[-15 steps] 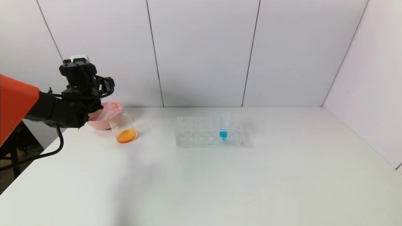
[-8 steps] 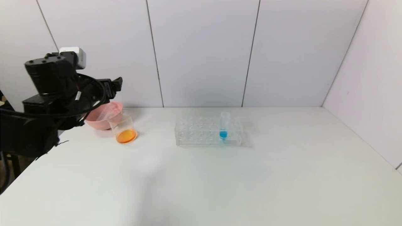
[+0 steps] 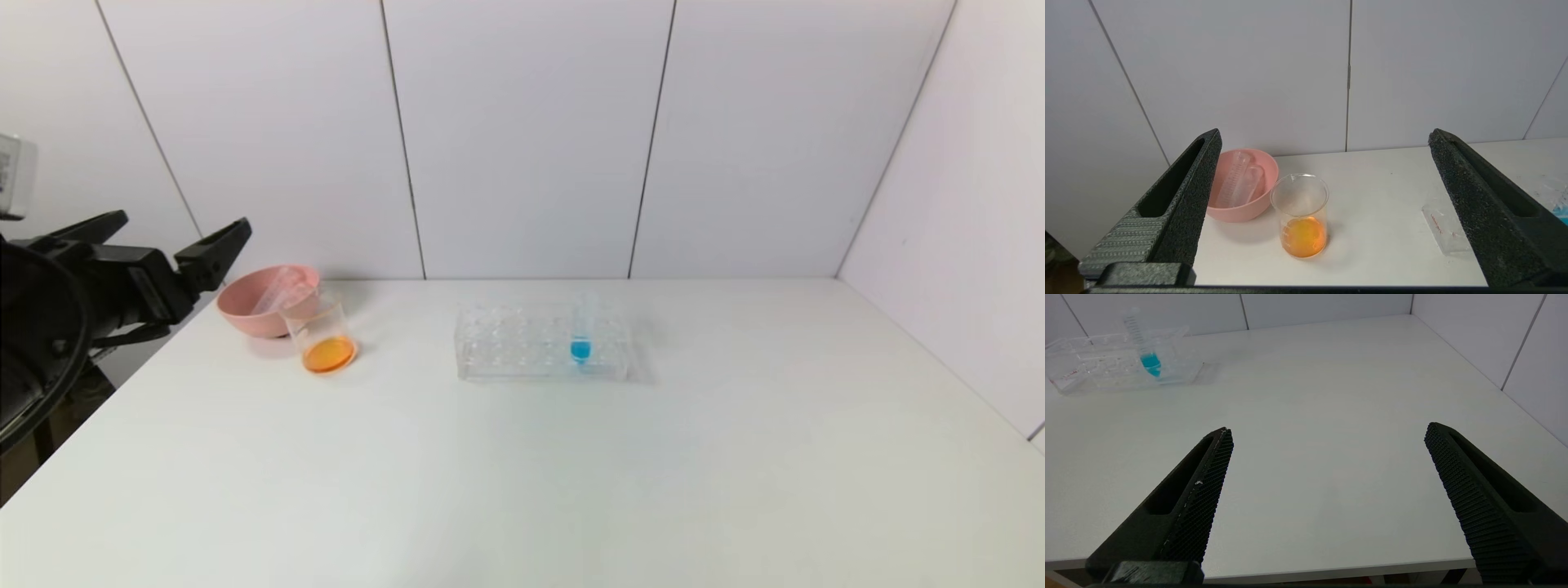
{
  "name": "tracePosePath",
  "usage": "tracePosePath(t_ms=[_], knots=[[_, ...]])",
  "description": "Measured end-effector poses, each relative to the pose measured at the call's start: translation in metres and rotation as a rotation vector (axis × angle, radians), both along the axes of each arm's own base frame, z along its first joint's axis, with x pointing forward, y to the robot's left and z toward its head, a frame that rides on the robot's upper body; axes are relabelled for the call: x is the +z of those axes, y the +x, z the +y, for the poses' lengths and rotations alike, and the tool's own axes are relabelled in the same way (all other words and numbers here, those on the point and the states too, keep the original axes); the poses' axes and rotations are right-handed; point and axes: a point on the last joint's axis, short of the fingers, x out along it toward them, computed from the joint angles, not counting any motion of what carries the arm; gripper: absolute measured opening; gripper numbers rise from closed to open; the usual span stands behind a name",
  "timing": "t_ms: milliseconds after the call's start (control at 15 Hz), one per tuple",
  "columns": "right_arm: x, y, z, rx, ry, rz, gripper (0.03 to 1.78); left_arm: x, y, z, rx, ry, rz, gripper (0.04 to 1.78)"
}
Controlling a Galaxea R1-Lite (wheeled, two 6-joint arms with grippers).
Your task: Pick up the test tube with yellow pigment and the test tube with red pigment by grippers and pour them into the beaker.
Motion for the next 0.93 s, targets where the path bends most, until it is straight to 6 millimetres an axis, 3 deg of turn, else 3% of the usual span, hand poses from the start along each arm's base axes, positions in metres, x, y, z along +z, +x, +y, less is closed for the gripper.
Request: tracePosePath(t_ms=[533, 933], knots=[[0.000, 0.000, 0.000, 0.000, 0.000, 0.000, 1.71, -0.011, -0.087, 0.026, 0.215, 0.068, -0.049, 1.76], [0.000, 0.000, 0.000, 0.000, 0.000, 0.000, 1.71, -0.044, -0.157, 0.032, 0.323, 0.067, -0.162, 1.76]])
